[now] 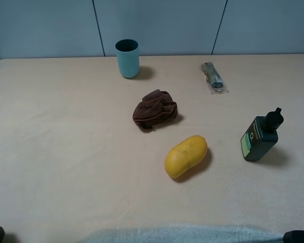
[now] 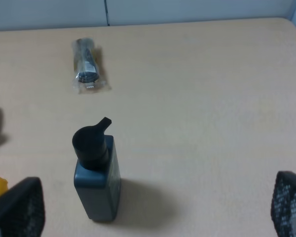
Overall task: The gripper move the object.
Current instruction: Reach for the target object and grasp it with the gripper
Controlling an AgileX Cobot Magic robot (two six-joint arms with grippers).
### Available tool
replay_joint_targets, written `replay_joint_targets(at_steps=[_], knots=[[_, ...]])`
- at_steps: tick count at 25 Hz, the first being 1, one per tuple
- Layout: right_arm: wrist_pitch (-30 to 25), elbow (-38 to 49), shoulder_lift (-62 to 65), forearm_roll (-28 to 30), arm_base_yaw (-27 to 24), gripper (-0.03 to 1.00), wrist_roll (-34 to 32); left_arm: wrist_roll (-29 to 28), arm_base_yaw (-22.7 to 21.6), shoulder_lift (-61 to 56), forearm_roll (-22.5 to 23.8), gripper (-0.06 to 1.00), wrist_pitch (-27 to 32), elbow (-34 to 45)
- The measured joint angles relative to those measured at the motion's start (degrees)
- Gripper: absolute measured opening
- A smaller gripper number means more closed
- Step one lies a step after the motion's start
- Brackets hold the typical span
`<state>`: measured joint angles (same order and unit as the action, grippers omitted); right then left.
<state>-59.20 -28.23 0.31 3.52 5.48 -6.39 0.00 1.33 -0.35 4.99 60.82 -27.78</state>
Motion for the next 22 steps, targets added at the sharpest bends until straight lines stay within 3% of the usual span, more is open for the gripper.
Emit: replay_joint_targets(at_steps=[11,22], knots=[[1.3,-2.1,-1.0,-0.2,0.0,0.69,0.2,0.0,0.0,0.0,0.0,0.93,0.0,0.0],[1.2,-11.4,-20.3,-2.9,0.0,0.69,2.2,0.0,0.0,0.0,0.0,0.93,0.0,0.0]])
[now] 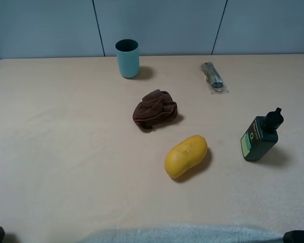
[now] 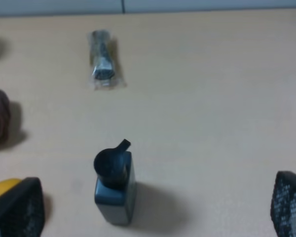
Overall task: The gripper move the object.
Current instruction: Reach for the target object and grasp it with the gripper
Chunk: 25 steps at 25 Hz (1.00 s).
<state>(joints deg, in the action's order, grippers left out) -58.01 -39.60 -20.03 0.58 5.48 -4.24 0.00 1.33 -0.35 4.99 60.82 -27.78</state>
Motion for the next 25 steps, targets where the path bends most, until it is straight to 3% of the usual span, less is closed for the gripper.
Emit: replay_joint_targets(at_steps=[15,25], knots=[[-10.4,-15.8,-23.2,-4.4,1.4,0.69,2.8,0.0,0.0,0.0,0.0,0.93,0.0,0.0],[-11.8,-20.1,-36.6,-2.6,8.6,0.69,-5.2,0.0,0.0,0.0,0.0,0.93,0.0,0.0]])
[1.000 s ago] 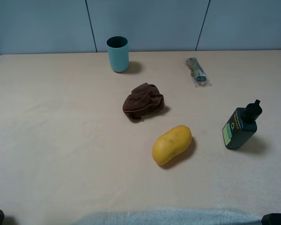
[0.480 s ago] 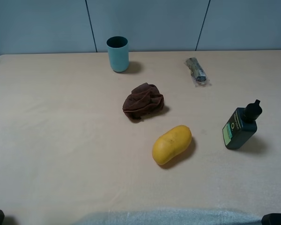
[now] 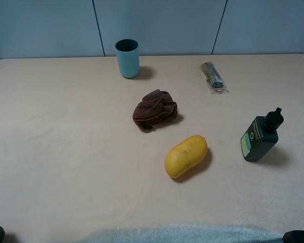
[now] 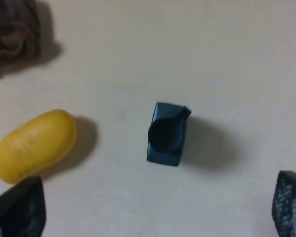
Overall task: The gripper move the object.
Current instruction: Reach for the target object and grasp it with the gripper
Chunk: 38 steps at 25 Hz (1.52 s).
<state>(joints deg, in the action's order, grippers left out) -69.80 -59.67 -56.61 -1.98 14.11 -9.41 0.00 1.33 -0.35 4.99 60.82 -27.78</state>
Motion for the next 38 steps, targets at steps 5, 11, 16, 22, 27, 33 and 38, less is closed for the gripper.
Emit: replay_joint_targets(at_steps=[5,11,16,22,27,33,38], knots=[[0.1,0.0,-5.4,0.0,0.1,0.69,-2.9,0.0,0.0,0.0,0.0,0.93,0.0,0.0],[0.1,-0.1,-11.0,0.0,0.1,0.69,-4.9,0.0,0.0,0.0,0.0,0.93,0.0,0.0],[0.2,-0.2,-16.1,0.2,0.1,0.69,-5.1,0.0,0.0,0.0,0.0,0.93,0.0,0.0],[0.2,-0.2,-21.1,1.1,0.1,0.69,-5.1,0.0,0.0,0.0,0.0,0.93,0.0,0.0],[0.3,0.4,-23.3,1.3,0.1,0.69,-5.1,0.0,0.0,0.0,0.0,0.93,0.0,0.0],[3.9,4.9,-24.4,1.3,0.1,0.69,-4.7,0.0,0.0,0.0,0.0,0.93,0.0,0.0],[8.3,8.9,-24.5,1.0,0.1,0.69,-4.7,0.0,0.0,0.0,0.0,0.93,0.0,0.0]])
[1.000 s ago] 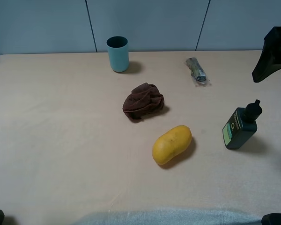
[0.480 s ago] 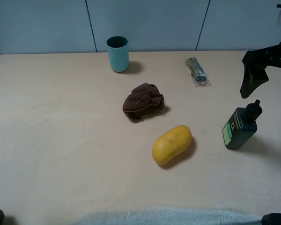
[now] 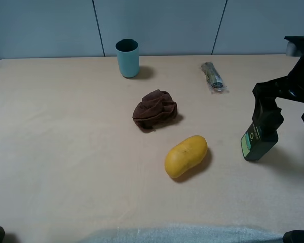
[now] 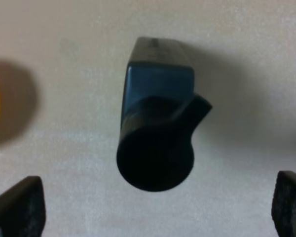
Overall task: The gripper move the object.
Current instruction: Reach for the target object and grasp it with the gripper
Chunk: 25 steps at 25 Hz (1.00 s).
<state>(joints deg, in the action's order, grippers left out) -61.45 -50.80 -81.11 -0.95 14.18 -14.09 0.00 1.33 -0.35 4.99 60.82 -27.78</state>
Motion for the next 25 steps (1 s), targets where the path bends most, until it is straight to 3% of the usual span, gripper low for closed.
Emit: replay_joint_targets(at_steps=[11,25], knots=[[7.3,4.0,-3.1,-0.4,0.0,0.69,1.7,0.0,0.0,0.0,0.0,0.93,0.0,0.0],[11.9,4.3,-11.2,-0.4,0.0,0.69,2.4,0.0,0.0,0.0,0.0,0.93,0.0,0.0]])
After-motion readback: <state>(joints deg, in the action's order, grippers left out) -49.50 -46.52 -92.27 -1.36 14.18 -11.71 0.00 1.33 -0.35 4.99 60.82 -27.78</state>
